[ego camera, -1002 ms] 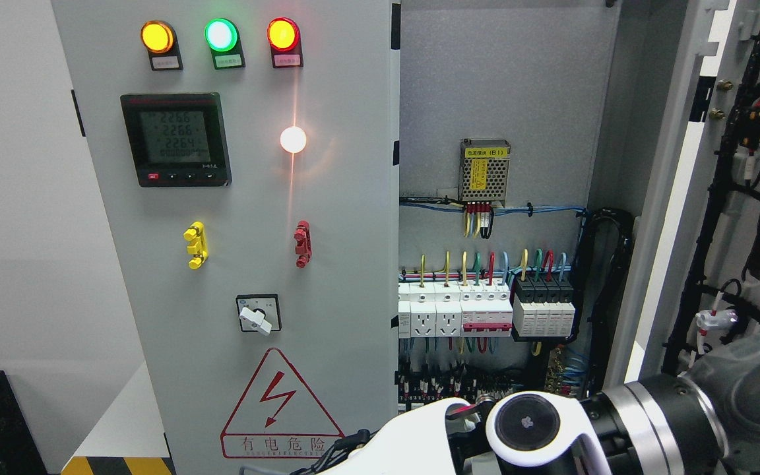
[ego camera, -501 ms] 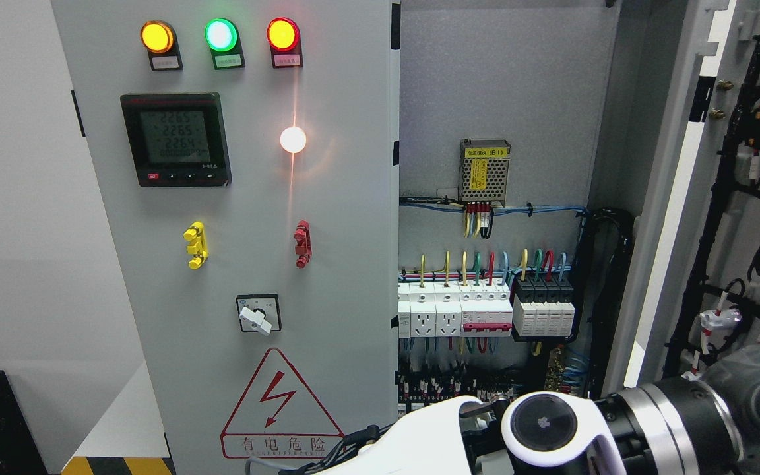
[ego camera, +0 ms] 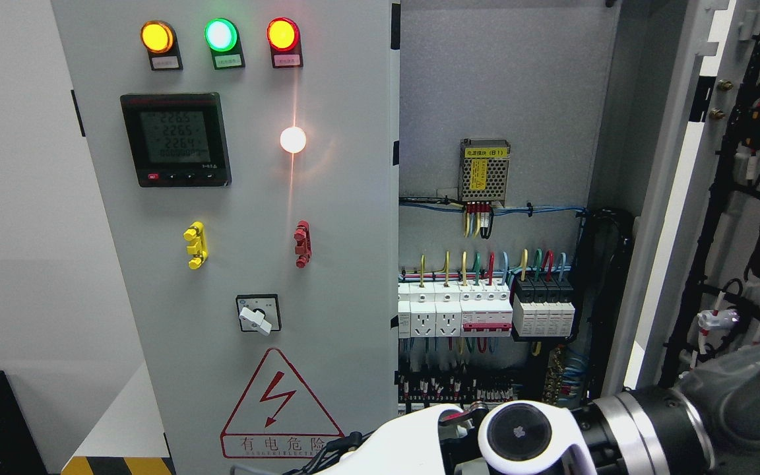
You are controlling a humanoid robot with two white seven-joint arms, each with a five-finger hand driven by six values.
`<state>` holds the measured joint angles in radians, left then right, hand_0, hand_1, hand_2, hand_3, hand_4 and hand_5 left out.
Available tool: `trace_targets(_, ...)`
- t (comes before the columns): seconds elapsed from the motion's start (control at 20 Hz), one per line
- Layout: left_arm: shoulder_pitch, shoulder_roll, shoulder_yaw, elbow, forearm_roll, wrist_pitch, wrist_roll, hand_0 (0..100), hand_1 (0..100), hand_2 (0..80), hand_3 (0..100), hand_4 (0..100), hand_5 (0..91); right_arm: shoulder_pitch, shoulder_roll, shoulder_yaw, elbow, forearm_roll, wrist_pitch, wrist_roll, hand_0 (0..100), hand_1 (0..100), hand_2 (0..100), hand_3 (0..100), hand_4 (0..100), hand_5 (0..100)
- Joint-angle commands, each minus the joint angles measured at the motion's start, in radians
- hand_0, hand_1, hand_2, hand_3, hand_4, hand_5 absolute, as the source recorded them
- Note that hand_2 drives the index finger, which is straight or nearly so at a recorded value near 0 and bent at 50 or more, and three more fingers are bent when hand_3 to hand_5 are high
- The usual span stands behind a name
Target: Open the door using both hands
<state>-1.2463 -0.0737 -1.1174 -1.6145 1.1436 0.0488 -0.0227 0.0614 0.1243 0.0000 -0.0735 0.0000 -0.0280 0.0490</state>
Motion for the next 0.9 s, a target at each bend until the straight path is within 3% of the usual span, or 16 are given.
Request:
trace_targets(0.0, 0.1, 0.21, 0.062, -0.204, 0.001, -0.001, 0.001, 0, 0, 0.0, 0, 0, 0.0, 0.0, 0.0, -0.005, 0.0, 0.017, 0.0, 0.0, 19, 0, 0, 0, 0, 0)
trace_targets(0.5, 0.451, 0.483, 0.24, -0.433, -0.005, -0.003, 0.001, 0, 0, 0.0, 0, 0, 0.0, 0.0, 0.0, -0.005, 0.0, 0.018, 0.0, 0.0, 19, 0, 0, 0, 0, 0)
trace_targets(0.85, 0.76, 0.543, 0.424, -0.447, -0.028, -0.003, -0.002, 0, 0, 0.0, 0, 0, 0.0, 0.0, 0.0, -0.005, 0.0, 0.017, 0.0, 0.0, 19, 0, 0, 0, 0, 0)
